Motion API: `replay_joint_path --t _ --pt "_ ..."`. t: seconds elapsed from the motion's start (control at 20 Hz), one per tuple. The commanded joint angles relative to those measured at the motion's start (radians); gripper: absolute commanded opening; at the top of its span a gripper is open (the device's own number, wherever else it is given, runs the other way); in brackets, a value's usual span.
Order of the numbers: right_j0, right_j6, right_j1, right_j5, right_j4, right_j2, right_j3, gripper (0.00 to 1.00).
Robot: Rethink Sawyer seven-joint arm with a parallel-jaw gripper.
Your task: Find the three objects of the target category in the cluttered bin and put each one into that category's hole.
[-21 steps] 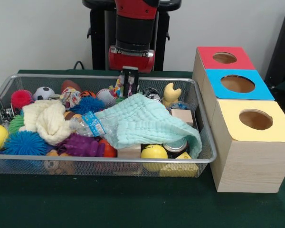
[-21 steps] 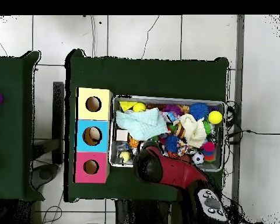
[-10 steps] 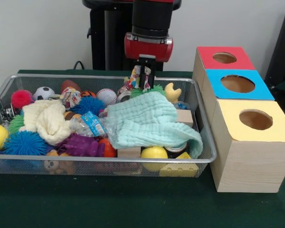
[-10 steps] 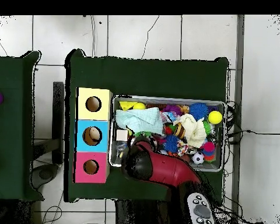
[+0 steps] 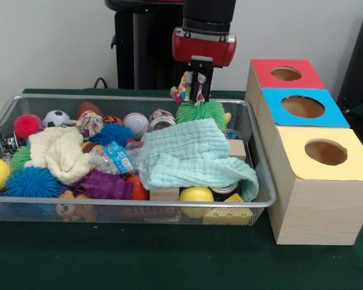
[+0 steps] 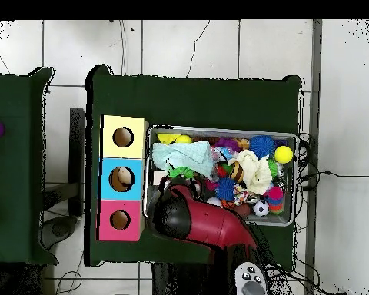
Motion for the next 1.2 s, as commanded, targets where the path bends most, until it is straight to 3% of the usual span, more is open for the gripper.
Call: replay_joint_path --t 0.05,0.55,0.75,1.0,1.15,1.2 --pt "0.012 0.232 -0.058 0.146 0.075 -0.019 0.004 0.0" --pt "-0.008 0.217 -0.036 0.089 0.088 0.003 0.024 0.0" --pt "0.004 0.21 -0.062 0.143 0.09 -0.016 0.006 0.0" --pt "-0.018 0.19 -0.064 0.14 0.082 -0.001 0.012 0.0" --pt "-0.055 0.166 -0.068 0.055 0.052 0.037 0.035 0.0" --pt "-0.062 0.165 -0.069 0.036 0.047 0.045 0.042 1.0"
